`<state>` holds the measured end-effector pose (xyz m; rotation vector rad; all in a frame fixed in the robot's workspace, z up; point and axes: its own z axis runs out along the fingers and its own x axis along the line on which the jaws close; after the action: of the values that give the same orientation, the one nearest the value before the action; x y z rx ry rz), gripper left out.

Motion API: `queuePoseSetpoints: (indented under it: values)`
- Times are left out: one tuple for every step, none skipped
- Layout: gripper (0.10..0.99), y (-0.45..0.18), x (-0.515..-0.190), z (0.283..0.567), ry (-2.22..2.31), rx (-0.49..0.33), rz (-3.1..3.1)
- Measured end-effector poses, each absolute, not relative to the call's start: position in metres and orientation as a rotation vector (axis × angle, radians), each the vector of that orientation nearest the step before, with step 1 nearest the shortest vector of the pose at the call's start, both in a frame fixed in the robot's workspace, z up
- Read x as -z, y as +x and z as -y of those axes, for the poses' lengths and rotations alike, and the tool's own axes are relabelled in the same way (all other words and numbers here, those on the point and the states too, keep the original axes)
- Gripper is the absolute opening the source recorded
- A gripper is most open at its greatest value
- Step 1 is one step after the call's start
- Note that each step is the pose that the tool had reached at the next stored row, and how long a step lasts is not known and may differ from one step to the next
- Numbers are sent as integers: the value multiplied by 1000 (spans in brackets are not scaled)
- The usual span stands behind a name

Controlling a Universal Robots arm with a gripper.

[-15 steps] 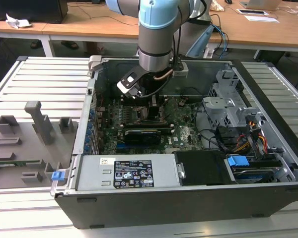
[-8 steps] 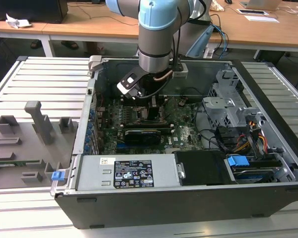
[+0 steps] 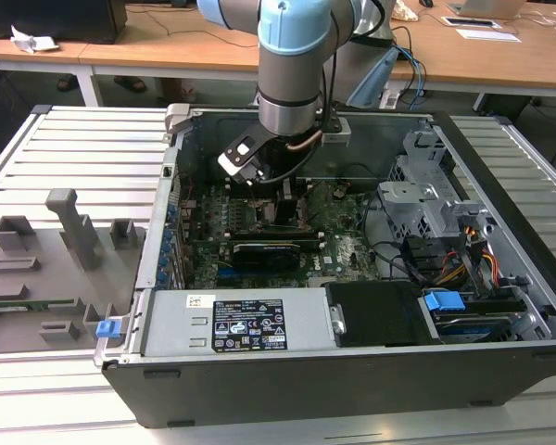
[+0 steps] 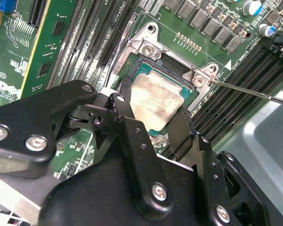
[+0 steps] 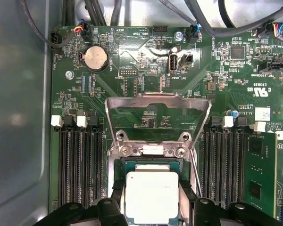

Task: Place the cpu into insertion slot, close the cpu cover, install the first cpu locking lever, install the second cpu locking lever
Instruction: 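Place the cpu into insertion slot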

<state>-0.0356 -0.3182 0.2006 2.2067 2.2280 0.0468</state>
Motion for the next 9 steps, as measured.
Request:
queuePoseSetpoints:
  values:
    - [541, -36, -201, 318, 2206, -46, -2228]
    - [541, -36, -200, 318, 2207, -46, -2228]
    - [541, -36, -200, 318, 2207, -47, -2228]
    - [541, -36, -199, 318, 2207, -46, -2228]
    - [541, -36, -198, 318, 2206, -46, -2228]
    - [541, -36, -198, 318, 2206, -45, -2228]
    - [541, -36, -198, 318, 2206, -46, -2228]
    - [541, -36, -198, 318, 2206, -46, -2228]
    - [541, -36, -198, 318, 2206, -46, -2228]
